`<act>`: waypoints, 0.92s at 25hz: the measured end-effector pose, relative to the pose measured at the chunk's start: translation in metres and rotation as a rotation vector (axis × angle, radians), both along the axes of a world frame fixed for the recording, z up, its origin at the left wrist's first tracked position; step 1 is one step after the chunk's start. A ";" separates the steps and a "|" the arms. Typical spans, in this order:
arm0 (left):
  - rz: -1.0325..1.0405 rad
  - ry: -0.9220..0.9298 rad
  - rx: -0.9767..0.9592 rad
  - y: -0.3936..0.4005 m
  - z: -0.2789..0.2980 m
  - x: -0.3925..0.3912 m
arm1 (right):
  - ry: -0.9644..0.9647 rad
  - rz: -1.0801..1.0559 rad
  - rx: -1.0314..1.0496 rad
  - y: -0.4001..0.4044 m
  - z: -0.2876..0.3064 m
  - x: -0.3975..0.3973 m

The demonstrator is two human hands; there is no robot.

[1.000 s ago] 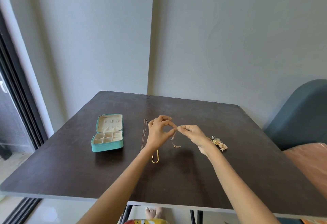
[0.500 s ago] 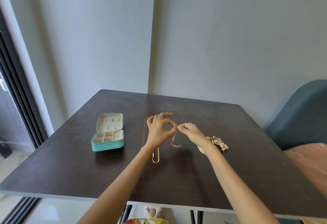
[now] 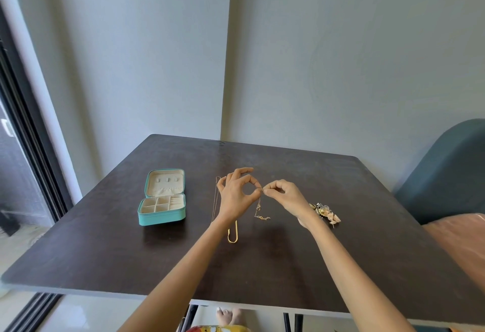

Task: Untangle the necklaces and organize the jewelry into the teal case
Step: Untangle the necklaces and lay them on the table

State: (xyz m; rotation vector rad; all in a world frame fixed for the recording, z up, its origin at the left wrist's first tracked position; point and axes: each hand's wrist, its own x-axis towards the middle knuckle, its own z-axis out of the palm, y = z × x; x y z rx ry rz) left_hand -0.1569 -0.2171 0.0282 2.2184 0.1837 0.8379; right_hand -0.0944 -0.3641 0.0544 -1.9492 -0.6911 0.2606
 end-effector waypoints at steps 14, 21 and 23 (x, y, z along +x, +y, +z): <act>-0.021 0.011 -0.070 0.001 -0.001 0.001 | 0.104 -0.075 0.127 0.003 -0.004 0.006; -0.056 0.010 -0.100 -0.002 -0.002 0.003 | 0.108 -0.075 0.124 0.002 -0.006 0.007; -0.065 0.027 -0.085 -0.002 -0.002 0.003 | 0.073 -0.091 0.088 0.002 -0.007 0.008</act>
